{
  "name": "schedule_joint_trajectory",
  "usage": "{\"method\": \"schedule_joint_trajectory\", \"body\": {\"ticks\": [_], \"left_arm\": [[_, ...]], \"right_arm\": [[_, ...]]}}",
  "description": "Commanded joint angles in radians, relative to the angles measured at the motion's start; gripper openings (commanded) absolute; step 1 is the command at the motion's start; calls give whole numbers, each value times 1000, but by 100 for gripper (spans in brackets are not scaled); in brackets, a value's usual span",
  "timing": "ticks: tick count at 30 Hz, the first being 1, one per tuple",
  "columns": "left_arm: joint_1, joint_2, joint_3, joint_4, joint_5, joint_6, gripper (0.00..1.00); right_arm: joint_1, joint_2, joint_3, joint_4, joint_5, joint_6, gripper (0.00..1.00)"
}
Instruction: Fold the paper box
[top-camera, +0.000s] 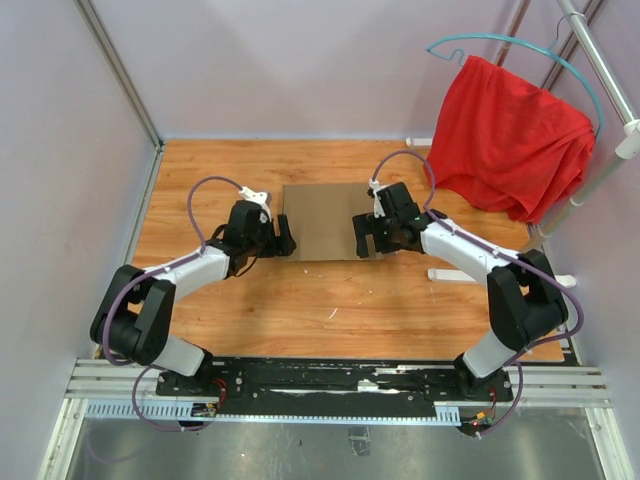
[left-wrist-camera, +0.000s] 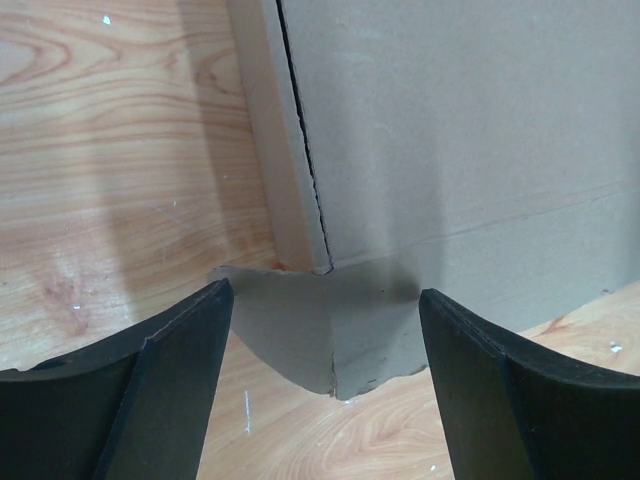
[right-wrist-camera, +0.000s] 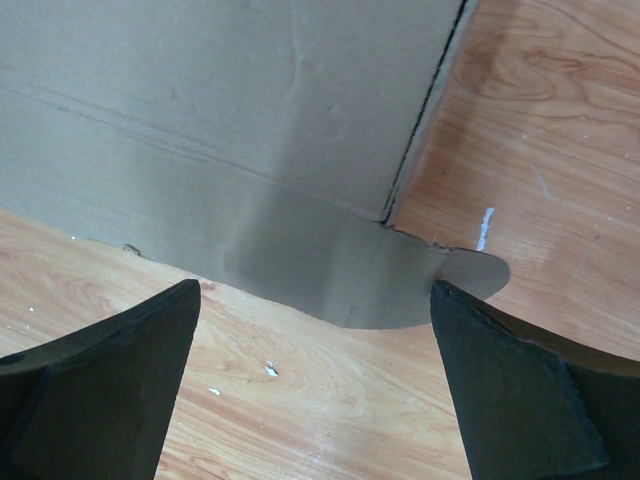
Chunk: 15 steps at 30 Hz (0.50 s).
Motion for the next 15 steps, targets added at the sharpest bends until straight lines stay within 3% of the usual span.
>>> {"method": "schedule_joint_trajectory", "body": {"ticks": [1, 15], "left_arm": [[-12, 12, 35, -10, 14, 38, 81], [-32, -11, 46, -48, 103, 27, 80]], "right_arm": [[31, 17, 30, -36, 53, -27, 98], [41, -2, 27, -21, -71, 10, 98]]}}
